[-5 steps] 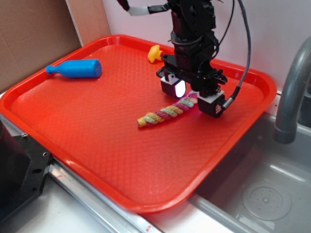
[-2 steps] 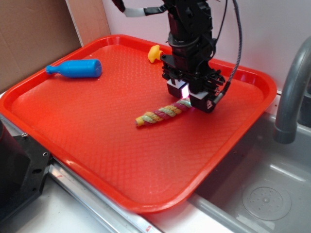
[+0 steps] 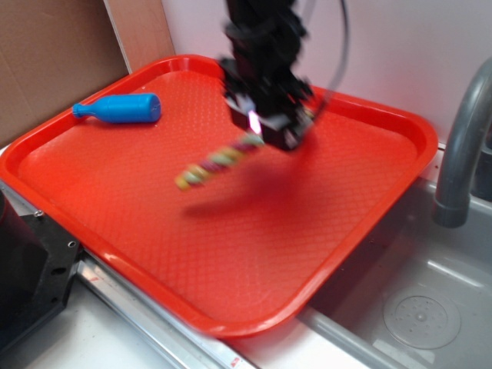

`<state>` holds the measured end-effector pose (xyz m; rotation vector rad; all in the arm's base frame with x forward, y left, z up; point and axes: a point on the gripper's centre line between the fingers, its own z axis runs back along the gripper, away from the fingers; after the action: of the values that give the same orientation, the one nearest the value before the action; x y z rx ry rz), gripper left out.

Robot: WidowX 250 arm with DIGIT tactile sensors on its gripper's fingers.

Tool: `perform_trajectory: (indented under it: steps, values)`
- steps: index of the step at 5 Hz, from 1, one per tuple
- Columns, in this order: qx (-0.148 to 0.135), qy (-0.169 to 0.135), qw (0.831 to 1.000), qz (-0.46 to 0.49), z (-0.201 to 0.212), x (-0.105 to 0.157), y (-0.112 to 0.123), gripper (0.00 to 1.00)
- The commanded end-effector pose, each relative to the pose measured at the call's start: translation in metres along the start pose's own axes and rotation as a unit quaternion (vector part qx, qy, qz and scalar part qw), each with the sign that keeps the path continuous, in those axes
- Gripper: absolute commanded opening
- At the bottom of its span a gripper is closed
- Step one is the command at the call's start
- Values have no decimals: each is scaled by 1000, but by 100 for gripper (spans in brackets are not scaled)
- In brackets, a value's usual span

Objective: Grab the multicolored rope.

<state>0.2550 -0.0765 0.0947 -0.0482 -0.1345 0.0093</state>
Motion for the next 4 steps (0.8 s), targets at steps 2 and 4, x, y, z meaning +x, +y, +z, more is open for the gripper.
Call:
perform_trajectory:
  steps: [2, 4]
  values:
    - [-11, -44, 992, 122, 145, -21, 57, 0]
    - [-1, -39, 979, 199, 157, -29, 90, 0]
